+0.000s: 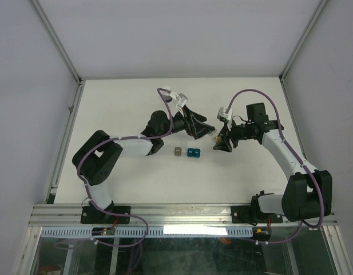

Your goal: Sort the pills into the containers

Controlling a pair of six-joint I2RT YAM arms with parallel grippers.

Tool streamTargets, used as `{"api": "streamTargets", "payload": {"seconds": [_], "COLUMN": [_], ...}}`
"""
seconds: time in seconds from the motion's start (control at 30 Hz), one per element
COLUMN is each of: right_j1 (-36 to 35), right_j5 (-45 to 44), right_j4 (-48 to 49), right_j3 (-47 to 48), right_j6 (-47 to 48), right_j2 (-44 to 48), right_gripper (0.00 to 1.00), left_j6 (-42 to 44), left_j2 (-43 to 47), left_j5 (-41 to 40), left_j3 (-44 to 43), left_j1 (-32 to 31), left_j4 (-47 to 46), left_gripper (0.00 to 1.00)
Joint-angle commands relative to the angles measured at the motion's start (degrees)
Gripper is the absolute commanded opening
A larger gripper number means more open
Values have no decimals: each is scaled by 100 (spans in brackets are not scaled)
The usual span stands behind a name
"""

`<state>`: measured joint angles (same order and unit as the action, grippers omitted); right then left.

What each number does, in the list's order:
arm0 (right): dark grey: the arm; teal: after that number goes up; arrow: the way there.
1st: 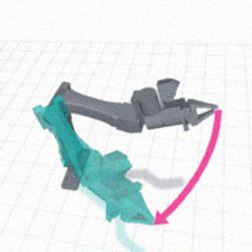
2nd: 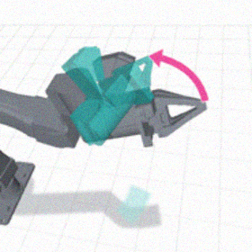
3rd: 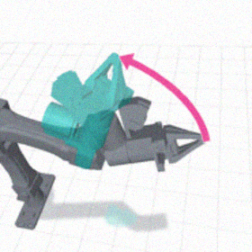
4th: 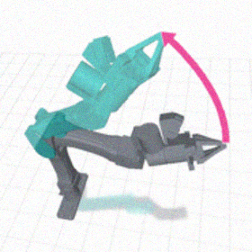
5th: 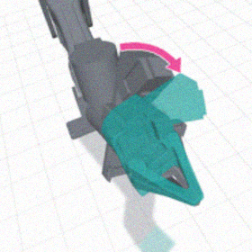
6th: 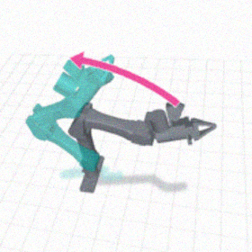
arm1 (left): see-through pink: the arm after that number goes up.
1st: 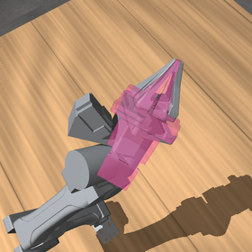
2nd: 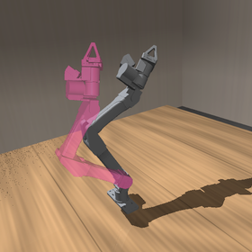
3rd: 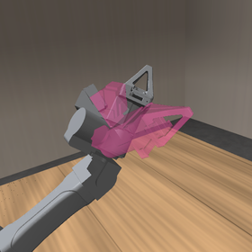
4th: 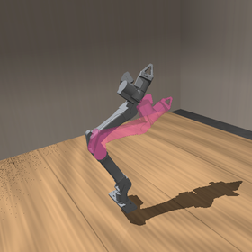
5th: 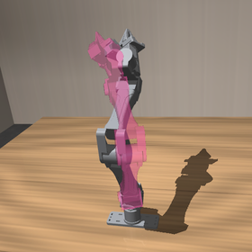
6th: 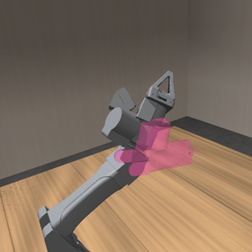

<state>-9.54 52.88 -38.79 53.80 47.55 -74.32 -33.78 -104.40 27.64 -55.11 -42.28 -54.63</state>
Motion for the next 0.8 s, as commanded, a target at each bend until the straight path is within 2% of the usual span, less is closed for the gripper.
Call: {"api": "streamTargets", "payload": {"seconds": [0.0,0.37,0.53,0.77], "right_j1": [48,119,128,134], "right_j5": [344,531,625,735], "right_j4": [-46,-179,-261,-366], "right_j3": [195,210,213,206], "right_j6": [157,291,396,541], "right_j2": [94,145,155,164], "right_gripper": [0,0,0,0], "left_j6": [542,1538,2068,1750], "left_j2": [620,1308,1399,907], "left_j5": [-392,-319,496,1426], "left_j3": [216,1094,1459,1626], "left_j1": [35,303,441,750], "left_j4": [-246,-940,-1585,-2873], "left_gripper": [99,99,99,99]}}
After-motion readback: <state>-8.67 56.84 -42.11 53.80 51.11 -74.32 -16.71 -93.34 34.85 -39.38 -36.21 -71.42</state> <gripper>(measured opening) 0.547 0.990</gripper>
